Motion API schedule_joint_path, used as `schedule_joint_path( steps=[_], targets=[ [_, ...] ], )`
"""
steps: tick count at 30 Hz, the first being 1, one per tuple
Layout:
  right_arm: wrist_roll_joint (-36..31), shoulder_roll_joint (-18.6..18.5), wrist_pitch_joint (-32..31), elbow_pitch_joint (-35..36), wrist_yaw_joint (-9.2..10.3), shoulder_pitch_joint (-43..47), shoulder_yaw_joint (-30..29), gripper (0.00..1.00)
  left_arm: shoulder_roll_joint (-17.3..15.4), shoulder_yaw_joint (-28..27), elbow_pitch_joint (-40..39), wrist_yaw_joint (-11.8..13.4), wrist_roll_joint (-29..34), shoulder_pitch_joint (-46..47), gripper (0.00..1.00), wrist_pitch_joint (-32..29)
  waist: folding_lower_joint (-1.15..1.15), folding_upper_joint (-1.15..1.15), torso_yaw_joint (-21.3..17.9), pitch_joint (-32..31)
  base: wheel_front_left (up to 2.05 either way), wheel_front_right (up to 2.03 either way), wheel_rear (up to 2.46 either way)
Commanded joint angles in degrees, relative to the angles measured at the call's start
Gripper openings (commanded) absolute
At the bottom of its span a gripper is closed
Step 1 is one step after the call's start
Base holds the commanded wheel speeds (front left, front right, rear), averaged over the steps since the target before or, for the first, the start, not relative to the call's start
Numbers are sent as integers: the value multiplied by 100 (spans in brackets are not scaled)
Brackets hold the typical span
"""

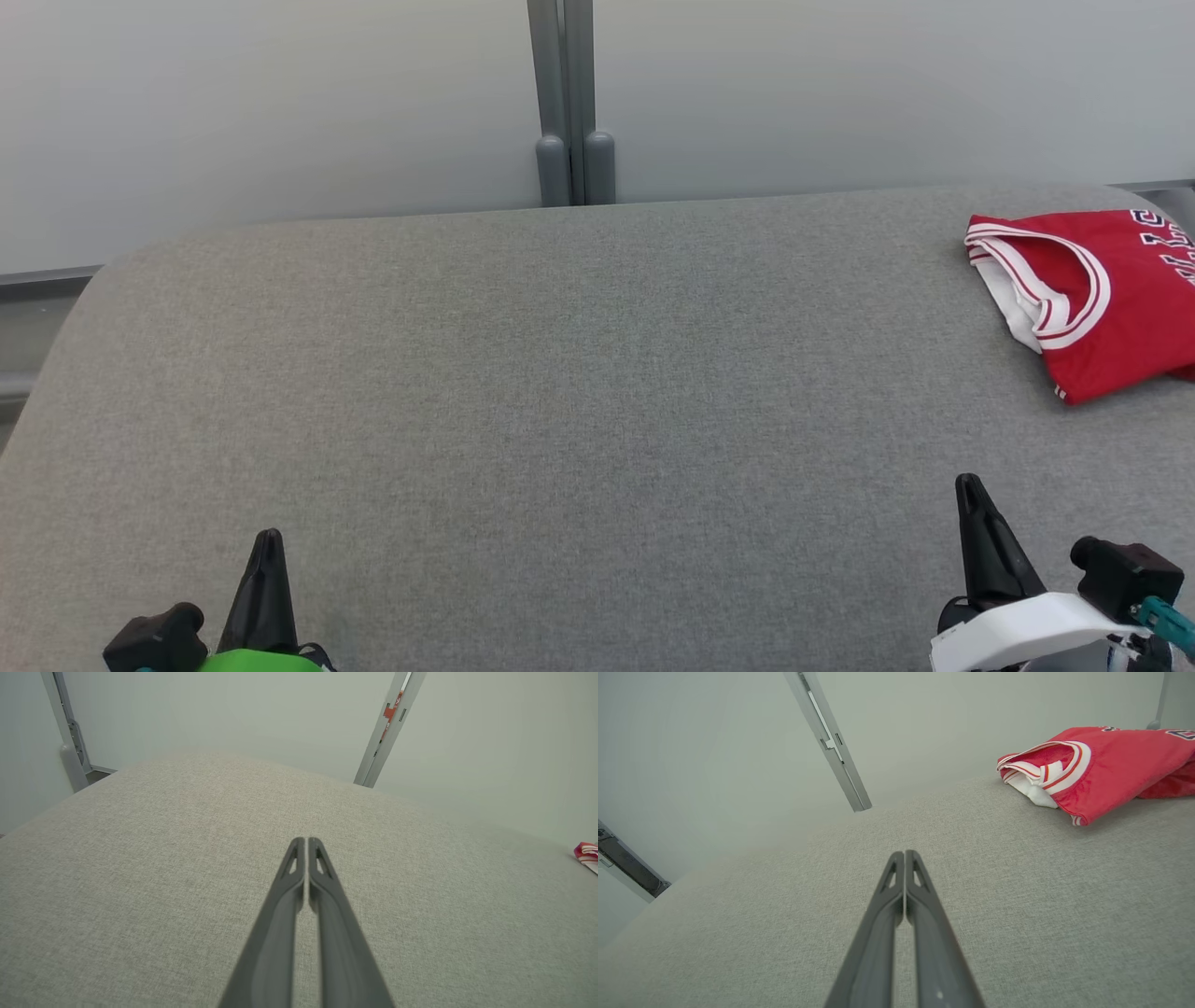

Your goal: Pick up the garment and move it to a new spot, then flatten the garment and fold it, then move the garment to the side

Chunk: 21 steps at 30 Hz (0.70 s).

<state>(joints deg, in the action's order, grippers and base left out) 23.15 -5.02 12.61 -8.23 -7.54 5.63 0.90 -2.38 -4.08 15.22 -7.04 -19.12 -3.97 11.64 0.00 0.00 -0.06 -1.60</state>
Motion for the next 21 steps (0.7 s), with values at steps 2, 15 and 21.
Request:
schedule_joint_path(
  steps=[2, 15, 21],
  targets=[
    [456, -37, -94, 39, 1, -196, -44, 0, -24, -37, -102, -9, -466, 204, 0, -96, 0, 0, 0, 5, 0, 0, 0],
    [1668, -35, -376, -66, 2, -382, -115, 0, -31, -70, -121, -17, -1704, 357, 0, -399, 0, 0, 1, 25, 0, 0, 0],
    [2160, -30, -497, -109, 3, -459, -149, 0, -35, -85, -124, -21, -2208, 421, 0, -524, 0, 0, 1, 34, 0, 0, 0]
  ],
)
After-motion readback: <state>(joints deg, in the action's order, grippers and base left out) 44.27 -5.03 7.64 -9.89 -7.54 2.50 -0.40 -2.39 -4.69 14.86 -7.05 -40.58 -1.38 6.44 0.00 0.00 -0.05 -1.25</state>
